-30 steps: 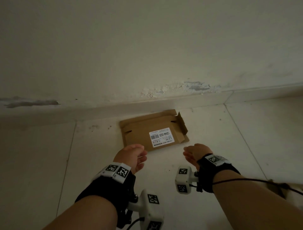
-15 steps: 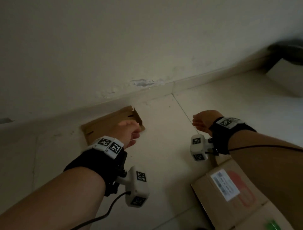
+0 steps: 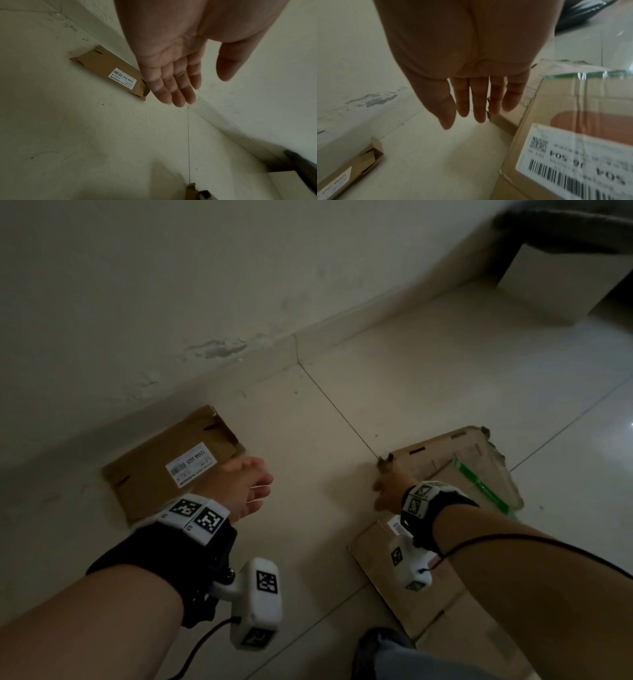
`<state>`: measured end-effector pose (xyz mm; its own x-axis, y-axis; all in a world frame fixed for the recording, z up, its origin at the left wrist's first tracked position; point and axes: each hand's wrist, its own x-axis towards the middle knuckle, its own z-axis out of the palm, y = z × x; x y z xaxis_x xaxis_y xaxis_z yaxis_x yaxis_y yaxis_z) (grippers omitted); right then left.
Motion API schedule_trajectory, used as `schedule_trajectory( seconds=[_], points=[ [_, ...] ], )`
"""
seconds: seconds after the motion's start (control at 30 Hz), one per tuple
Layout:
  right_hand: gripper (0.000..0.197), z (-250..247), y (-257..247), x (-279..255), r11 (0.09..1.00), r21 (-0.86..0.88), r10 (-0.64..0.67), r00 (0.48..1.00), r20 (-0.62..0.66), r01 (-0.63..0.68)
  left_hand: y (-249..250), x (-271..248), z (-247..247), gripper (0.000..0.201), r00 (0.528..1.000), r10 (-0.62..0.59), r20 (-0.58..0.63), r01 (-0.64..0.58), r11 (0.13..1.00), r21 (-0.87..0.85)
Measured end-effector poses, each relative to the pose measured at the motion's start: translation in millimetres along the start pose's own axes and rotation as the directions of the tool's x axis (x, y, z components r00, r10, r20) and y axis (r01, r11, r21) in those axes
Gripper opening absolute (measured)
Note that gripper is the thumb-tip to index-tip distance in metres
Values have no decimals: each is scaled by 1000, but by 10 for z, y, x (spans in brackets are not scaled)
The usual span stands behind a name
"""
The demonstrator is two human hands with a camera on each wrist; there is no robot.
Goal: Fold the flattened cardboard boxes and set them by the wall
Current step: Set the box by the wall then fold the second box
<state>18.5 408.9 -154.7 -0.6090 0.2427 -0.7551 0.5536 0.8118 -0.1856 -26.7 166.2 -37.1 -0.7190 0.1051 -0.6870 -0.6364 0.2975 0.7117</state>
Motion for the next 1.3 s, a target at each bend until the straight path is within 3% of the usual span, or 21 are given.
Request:
schedule_trajectory(
  seconds=[0.23,0.37,0.57,0.63,0.73,0.8,0.87,0.97,1.03,1.17,1.3],
  points=[
    [66,349,109,420,941,-335,-6,993,119,46,-47,229,-6,14,999,-28,-28,28,999,35],
    [78,670,438,1045,857,-513,59,980,190,48,-117,318,-11,11,998,-54,-30,56,997,62],
    [63,541,390,703,796,-592,38,965,260,128,-200,355,49,16,998,-63,-30,66,994,82],
    [62,503,448,757,812,-567,32,960,279,138,-202,337,65,16,998,-56,-32,59,995,79],
    [64,284,463,693,787,-606,36,972,232,115,-179,303,84,18,999,-39,-30,40,997,69],
    [69,180,629,976,807,-583,14,983,185,98,-146,262,81,16,999,-29,-29,31,998,58],
    [69,-71,527,737,779,-621,-10,991,132,90,-103,197,65,16,1000,-18,-22,19,999,49],
    [43,-425,132,-84,792,-586,-98,983,154,171,-37,88,32,15,1000,-3,-8,4,1000,31],
    [34,-539,-52,-356,783,-587,-165,978,125,207,1,-11,-14,10,1000,13,-9,-13,1000,8],
    [33,-764,-354,-766,774,-591,-263,964,27,228,50,-200,-122,11,997,68,-29,-69,997,-29],
    [29,-975,-755,-1282,788,-542,-395,915,-80,292,58,-478,-308,8,993,117,-35,-119,991,-64]
  ],
)
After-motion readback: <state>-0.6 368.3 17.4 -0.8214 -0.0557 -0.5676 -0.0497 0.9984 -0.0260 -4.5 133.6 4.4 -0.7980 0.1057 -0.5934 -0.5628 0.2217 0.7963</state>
